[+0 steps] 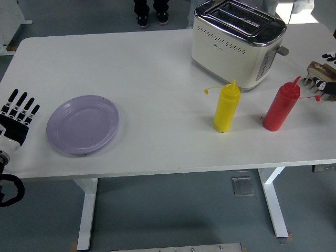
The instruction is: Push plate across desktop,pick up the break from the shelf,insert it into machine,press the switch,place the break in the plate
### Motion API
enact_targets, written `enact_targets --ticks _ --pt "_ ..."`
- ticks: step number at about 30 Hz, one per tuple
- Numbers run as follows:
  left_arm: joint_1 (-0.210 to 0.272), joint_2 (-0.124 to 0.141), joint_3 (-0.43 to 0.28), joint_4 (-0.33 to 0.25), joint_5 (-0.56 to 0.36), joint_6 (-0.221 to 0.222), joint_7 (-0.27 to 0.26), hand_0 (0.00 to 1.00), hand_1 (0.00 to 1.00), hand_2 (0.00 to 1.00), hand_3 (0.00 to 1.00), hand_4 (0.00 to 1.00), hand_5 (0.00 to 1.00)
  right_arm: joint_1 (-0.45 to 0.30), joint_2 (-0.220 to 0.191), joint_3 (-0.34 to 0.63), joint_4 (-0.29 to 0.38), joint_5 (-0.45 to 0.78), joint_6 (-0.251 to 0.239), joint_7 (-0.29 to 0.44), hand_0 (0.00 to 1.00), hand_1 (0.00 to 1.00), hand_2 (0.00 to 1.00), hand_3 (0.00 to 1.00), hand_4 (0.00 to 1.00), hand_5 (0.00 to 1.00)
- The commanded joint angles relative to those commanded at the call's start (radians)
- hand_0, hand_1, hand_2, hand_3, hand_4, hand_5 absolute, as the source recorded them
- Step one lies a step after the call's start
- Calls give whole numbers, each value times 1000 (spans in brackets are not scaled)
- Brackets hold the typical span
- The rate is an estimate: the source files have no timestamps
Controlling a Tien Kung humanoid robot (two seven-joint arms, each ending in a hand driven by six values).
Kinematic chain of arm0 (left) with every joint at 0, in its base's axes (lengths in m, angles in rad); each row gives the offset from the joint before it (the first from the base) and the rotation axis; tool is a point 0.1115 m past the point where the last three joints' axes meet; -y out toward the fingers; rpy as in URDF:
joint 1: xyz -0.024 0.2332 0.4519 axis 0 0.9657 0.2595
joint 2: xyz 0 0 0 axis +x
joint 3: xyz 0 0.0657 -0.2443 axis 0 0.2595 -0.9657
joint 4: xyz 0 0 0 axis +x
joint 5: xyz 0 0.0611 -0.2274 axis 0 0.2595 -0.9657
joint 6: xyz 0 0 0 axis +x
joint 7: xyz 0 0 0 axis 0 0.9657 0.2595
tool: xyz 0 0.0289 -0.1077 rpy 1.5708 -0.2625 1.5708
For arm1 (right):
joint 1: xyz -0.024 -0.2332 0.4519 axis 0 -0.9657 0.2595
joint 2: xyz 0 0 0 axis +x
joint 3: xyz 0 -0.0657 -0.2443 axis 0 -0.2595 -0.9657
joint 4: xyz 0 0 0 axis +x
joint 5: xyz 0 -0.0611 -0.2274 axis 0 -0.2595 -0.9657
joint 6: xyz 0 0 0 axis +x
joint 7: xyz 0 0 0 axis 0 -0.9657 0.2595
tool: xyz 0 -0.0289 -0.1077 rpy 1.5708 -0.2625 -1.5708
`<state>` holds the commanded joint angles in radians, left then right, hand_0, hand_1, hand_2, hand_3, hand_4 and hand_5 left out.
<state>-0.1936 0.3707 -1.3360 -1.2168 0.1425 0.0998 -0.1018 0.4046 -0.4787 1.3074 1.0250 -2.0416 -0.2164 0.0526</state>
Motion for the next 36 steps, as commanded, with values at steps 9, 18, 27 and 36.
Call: enact_targets --ticks 9,18,27,36 --pt "-27 -10 41 14 -5 -2 1 840 764 715 702 813 998 19 5 -18 -44 -16 -37 -1 672 678 672 745 700 265" --pt "-48 -21 100 14 -16 -2 0 840 764 715 702 813 998 31 8 -35 -69 -48 -60 -5 628 636 600 689 645 227" --pt "-61 -28 147 16 -28 -3 -1 842 765 716 701 810 998 39 13 -43 -83 -97 -82 -11 618 624 590 656 641 226" --pt "-66 -31 179 6 -41 -3 2 841 765 716 697 811 998 41 13 -51 -90 -113 -98 -22 598 606 551 580 603 194"
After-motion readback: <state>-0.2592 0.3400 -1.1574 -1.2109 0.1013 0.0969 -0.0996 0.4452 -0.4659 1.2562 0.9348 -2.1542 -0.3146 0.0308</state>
